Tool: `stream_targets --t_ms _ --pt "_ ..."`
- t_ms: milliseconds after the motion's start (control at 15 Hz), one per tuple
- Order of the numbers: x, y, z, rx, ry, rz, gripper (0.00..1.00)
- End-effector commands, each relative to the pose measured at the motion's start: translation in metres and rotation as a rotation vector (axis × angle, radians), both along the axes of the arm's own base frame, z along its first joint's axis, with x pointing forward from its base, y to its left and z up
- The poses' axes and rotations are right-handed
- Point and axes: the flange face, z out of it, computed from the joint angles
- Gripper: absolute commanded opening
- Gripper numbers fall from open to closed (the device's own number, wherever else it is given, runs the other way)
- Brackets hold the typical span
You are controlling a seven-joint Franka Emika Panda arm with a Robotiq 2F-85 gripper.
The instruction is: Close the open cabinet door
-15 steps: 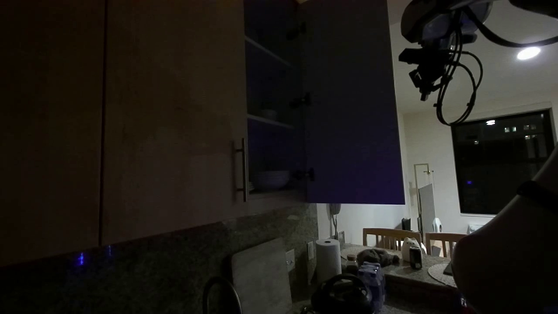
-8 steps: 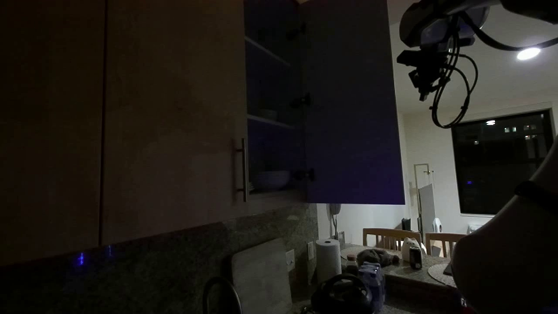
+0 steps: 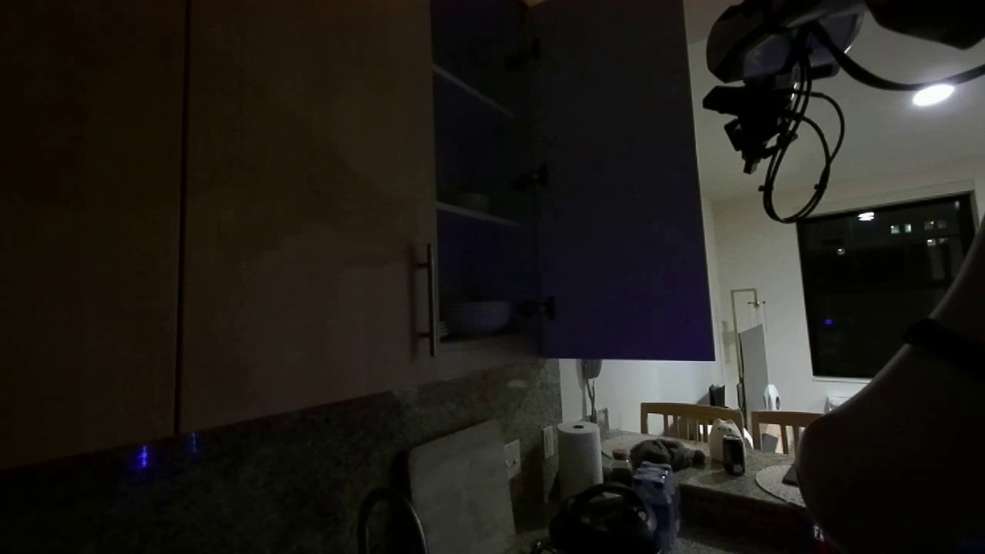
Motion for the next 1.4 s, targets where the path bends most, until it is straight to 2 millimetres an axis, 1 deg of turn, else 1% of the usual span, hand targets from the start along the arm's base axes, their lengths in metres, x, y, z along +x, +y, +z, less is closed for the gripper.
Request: stream_targets --t_ms 0,200,467,600,733,933,1133,1333 --pt "0.007 -0.029 0.000 -0.014 0.019 -0.008 0.00" --pt "0.026 -0.040 -0.011 -0.008 0.063 0.047 0.00" --pt "0.062 -0.036 -0.019 -0.003 0.099 0.187 0.00" --pt "0.071 -0.035 -0.017 -0.009 0.093 0.233 0.00" --pt "0.075 -0.039 -0.016 -0.006 0.082 0.256 0.00" --pt "0.073 -0.045 -0.016 0.003 0.064 0.279 0.00" --pt "0.071 -0.054 -0.018 0.004 0.048 0.244 0.00" --pt "0.077 -0.059 -0.021 -0.013 0.066 0.229 0.00"
